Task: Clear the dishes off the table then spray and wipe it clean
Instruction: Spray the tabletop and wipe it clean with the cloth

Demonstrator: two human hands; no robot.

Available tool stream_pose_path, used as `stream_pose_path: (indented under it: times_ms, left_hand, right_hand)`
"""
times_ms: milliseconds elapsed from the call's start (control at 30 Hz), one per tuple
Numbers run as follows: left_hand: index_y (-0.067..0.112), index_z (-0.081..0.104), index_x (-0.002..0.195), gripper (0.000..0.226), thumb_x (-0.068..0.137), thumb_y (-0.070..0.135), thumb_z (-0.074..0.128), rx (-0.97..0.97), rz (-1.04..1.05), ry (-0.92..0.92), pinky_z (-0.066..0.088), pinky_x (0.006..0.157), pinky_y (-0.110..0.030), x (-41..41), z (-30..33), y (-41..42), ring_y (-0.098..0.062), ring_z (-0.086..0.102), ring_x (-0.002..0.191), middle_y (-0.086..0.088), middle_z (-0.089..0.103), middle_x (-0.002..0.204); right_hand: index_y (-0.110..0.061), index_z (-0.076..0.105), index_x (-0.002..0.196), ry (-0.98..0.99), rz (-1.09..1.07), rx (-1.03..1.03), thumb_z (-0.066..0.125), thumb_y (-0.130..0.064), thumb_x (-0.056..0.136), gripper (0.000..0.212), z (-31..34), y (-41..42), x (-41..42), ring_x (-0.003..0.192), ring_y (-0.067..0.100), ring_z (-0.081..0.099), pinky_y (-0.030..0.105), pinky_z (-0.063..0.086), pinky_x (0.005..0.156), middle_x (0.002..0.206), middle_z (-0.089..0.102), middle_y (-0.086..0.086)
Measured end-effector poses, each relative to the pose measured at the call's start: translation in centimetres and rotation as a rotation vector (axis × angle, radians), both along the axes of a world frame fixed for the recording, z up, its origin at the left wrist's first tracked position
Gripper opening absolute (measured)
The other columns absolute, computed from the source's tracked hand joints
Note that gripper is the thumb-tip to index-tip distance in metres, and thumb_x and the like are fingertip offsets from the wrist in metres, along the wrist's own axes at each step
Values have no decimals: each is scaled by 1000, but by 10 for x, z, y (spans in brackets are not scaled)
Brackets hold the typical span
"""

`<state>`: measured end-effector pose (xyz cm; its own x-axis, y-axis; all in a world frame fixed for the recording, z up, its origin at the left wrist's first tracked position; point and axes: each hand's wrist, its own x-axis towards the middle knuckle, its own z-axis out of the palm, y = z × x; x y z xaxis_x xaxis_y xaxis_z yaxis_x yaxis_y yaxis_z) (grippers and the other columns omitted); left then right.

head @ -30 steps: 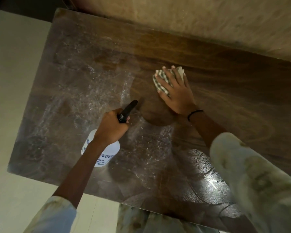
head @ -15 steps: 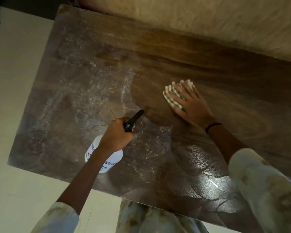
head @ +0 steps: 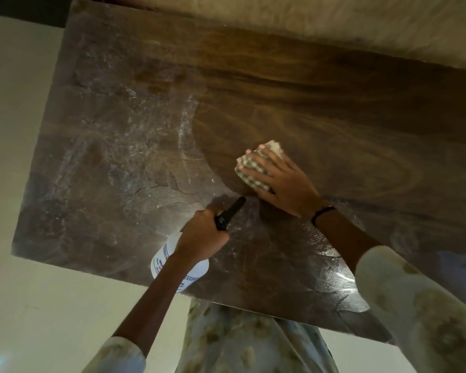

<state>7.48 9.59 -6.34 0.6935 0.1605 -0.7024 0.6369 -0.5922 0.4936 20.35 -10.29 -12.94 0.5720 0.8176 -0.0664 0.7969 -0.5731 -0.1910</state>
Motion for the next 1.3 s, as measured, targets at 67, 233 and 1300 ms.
stream_pose_path:
  times_ms: [67, 233, 1300]
  left_hand:
    - [13, 66, 86, 23, 67, 22, 55, -1, -5, 21, 55, 55, -41, -5, 1, -9, -28, 63, 58, -13, 66, 74]
    - [7, 63, 81, 10, 71, 9, 61, 37, 20, 37, 52, 53, -37, -19, 4, -23, -27, 60, 56, -12, 62, 69]
    - [11, 66, 84, 12, 82, 1, 59, 23, 249, -116, 41, 53, -24, -71, 19, 25, -17, 55, 56, -8, 64, 70]
  right_hand:
    - [-32, 25, 154, 31, -153, -23, 32, -44, 102, 54, -1, -10, -1, 151, 28, 13, 51, 19, 119, 162, 20, 3]
    - [-31, 26, 153, 63, -200, -27, 31, -43, 101, 54, 0, -7, -7, 150, 29, 14, 53, 20, 118, 162, 22, 3]
    - [-31, 28, 153, 75, -273, 24, 35, -42, 99, 55, 2, 43, -51, 150, 30, 15, 54, 21, 118, 161, 24, 4]
